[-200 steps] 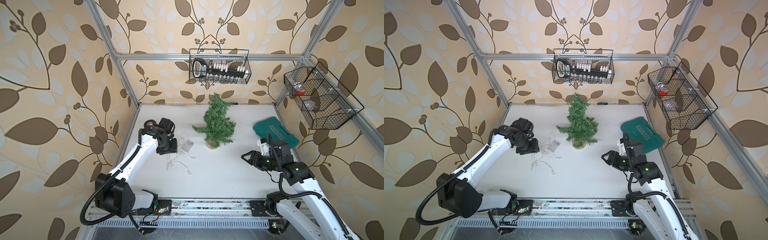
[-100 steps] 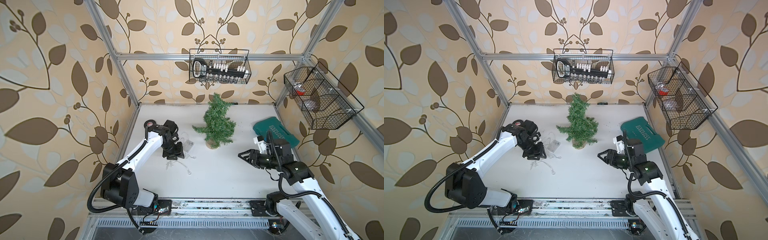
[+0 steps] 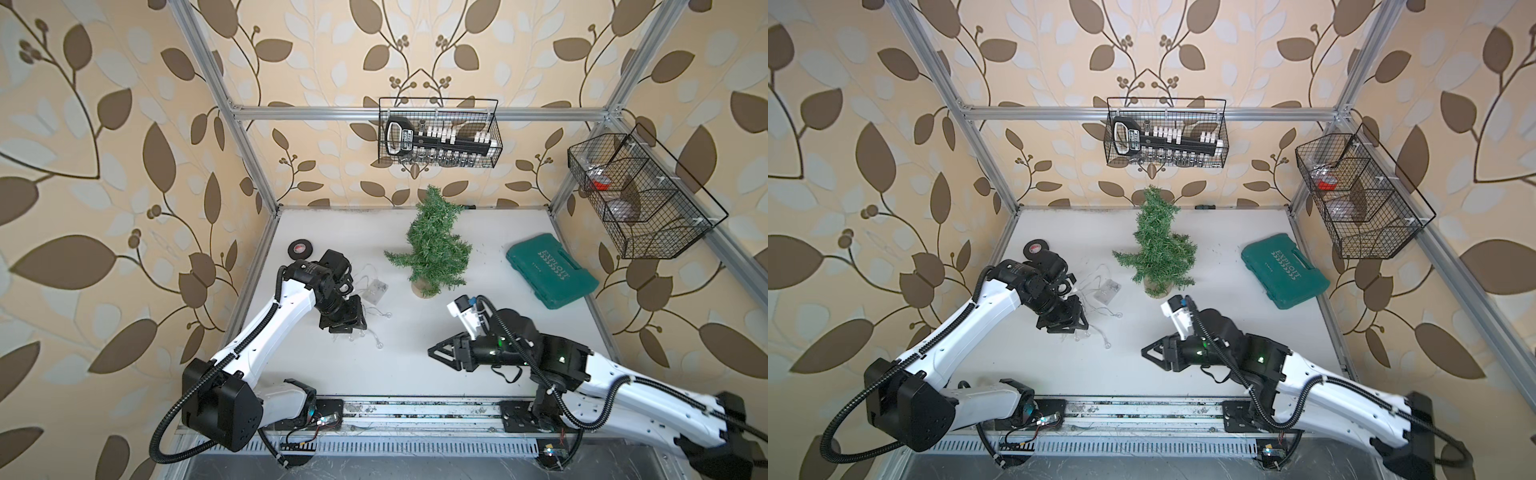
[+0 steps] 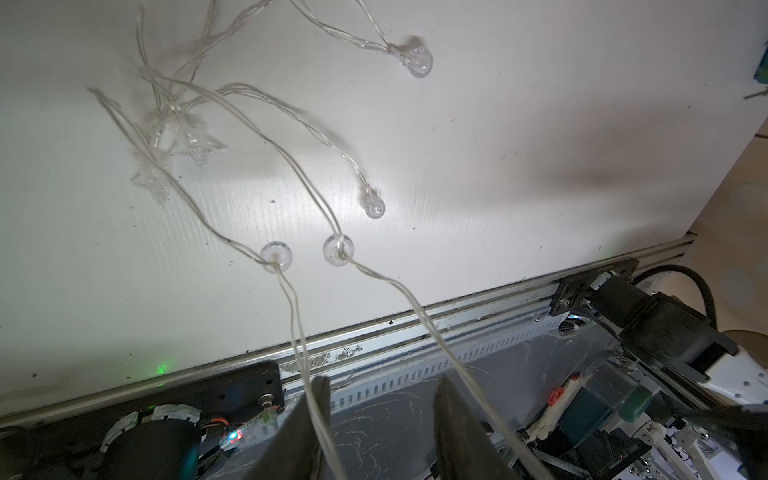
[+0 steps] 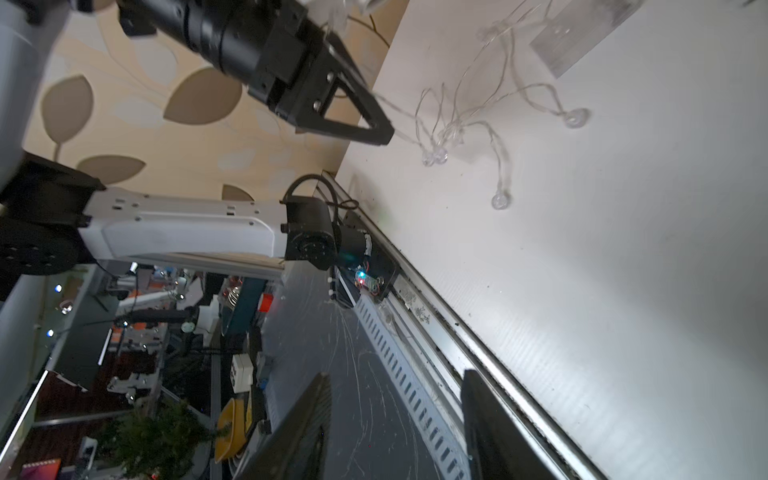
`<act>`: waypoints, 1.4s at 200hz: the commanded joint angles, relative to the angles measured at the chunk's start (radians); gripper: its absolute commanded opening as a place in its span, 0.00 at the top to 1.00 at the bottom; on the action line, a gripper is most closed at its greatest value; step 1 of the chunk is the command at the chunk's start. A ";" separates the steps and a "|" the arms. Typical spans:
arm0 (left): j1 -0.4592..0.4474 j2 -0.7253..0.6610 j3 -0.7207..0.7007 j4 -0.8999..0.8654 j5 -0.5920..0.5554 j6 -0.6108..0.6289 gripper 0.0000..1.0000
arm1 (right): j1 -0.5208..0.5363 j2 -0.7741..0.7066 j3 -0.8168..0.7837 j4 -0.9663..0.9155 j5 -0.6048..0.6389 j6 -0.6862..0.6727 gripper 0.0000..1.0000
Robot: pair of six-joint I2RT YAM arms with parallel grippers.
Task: Remove string lights from the small christmas tree
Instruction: Place the light string at the center of the board.
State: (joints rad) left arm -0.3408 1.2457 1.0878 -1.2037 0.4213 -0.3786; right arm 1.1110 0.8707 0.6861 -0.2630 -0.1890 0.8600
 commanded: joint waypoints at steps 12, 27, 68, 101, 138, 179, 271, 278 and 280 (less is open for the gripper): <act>-0.001 -0.024 -0.007 -0.045 0.031 -0.003 0.58 | 0.089 0.222 0.133 0.189 0.195 -0.084 0.50; -0.001 -0.026 0.000 -0.051 0.031 0.003 0.58 | 0.085 0.301 0.186 0.226 0.189 -0.124 0.51; -0.001 -0.019 0.011 -0.062 0.031 0.013 0.58 | 0.021 0.454 0.294 0.263 0.106 -0.167 0.55; -0.001 -0.019 0.006 -0.062 0.033 0.018 0.58 | -0.027 0.508 0.304 0.311 0.035 -0.175 0.57; -0.001 -0.017 0.001 -0.056 0.049 0.012 0.58 | -0.030 0.583 0.345 0.331 0.004 -0.187 0.58; -0.001 -0.022 -0.003 -0.057 0.057 0.006 0.58 | -0.054 0.653 0.399 0.328 -0.012 -0.196 0.65; -0.001 -0.029 -0.019 -0.043 0.077 -0.006 0.58 | -0.070 0.752 0.492 0.292 -0.023 -0.234 0.79; -0.001 -0.029 -0.019 -0.042 0.079 -0.006 0.58 | -0.070 0.754 0.492 0.292 -0.019 -0.236 0.81; -0.001 -0.028 -0.019 -0.042 0.080 -0.006 0.58 | -0.070 0.753 0.492 0.292 -0.018 -0.237 0.81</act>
State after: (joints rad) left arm -0.3389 1.2388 1.0687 -1.2358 0.4599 -0.3790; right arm 1.0359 1.6035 1.1385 0.0292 -0.1993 0.6453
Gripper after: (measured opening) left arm 0.420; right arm 0.217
